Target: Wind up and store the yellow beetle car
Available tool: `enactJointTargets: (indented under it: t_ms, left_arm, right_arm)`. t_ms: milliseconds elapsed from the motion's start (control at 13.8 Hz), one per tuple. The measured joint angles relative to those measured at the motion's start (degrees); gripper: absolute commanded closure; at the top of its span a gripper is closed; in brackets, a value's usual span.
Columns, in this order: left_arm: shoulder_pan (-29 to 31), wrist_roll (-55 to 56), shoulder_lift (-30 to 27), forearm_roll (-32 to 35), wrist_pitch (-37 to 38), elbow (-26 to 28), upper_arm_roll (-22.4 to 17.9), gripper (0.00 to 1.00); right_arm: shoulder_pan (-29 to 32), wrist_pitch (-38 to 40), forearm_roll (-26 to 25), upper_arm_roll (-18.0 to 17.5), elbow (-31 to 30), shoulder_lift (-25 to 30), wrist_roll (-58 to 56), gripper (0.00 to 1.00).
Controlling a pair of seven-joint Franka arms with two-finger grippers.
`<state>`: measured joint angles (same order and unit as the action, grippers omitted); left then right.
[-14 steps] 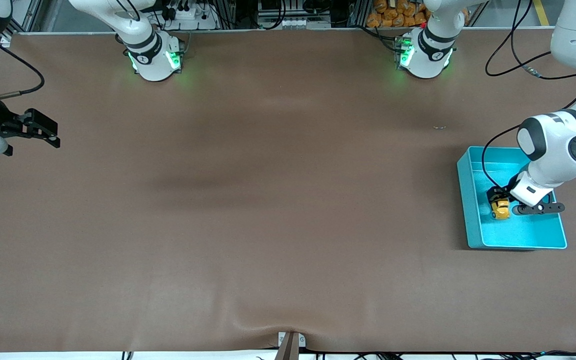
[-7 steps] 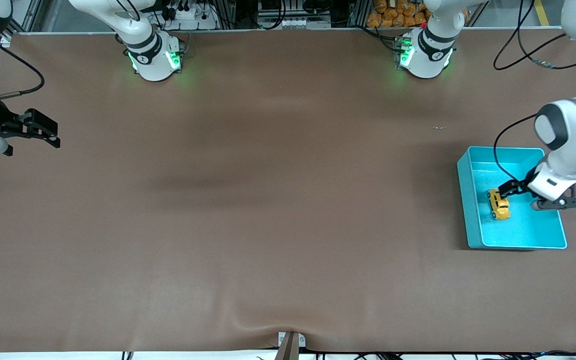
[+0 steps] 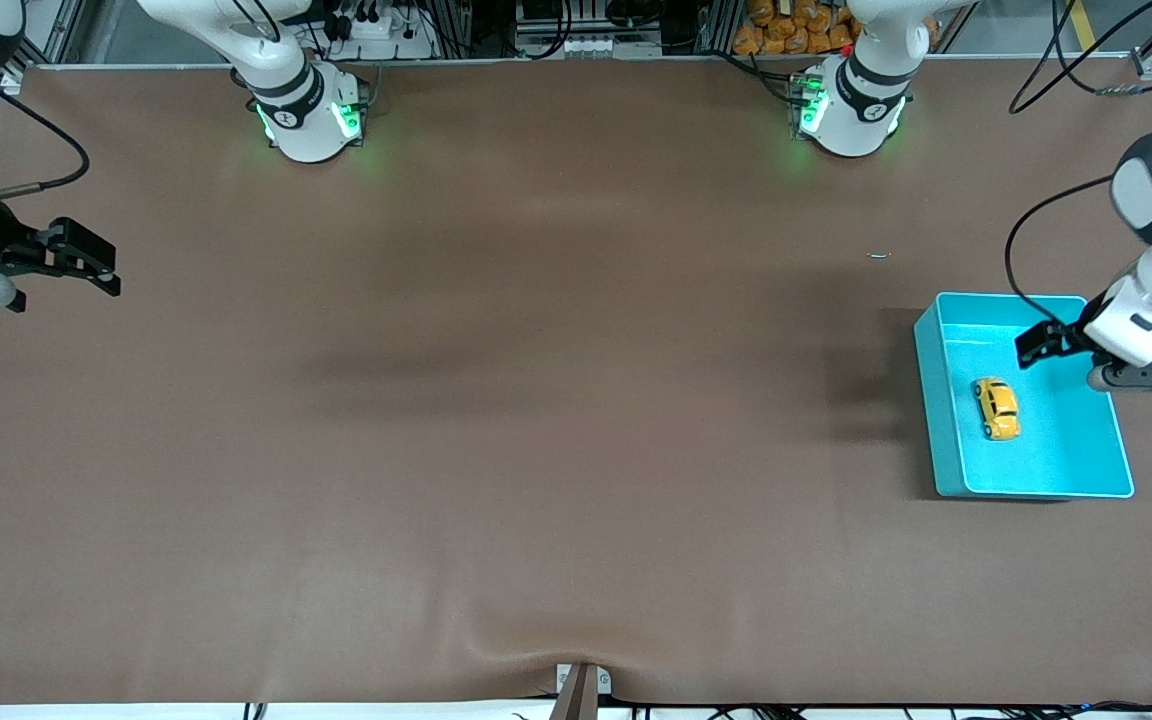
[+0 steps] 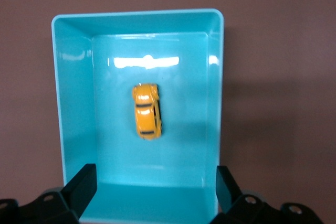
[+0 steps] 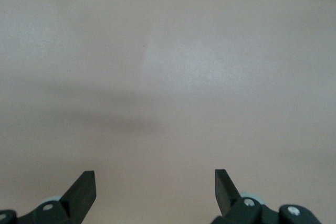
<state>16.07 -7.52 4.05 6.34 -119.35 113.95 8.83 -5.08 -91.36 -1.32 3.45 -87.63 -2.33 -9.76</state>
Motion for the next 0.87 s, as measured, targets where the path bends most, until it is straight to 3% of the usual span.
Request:
enactJointTargets:
  t_ms: [217, 506, 650, 867]
  left_arm:
    - [0.0, 1.7, -1.0, 0.0, 9.5, -6.5, 3.7, 0.0]
    - [-0.4, 6.9, -2.6, -2.2, 13.3, -9.1, 8.3, 0.0]
    - [-3.0, 7.2, -3.8, -3.9, 16.3, -9.9, 6.9, 0.0]
    - [-13.1, 7.5, -4.5, -4.5, 22.1, -14.2, -2.1, 0.0]
  right_arm:
    - [0.0, 0.0, 0.0, 0.0, 0.0, 0.0, 0.1, 0.0]
    - [0.0, 0.0, 0.0, 0.1, 0.0, 0.1, 1.7, 0.0]
    - [0.0, 0.0, 0.1, 0.2, 0.1, 0.3, 2.2, 0.0]
    - [0.1, 0.1, 0.1, 1.0, 0.1, 0.5, 2.5, 0.0]
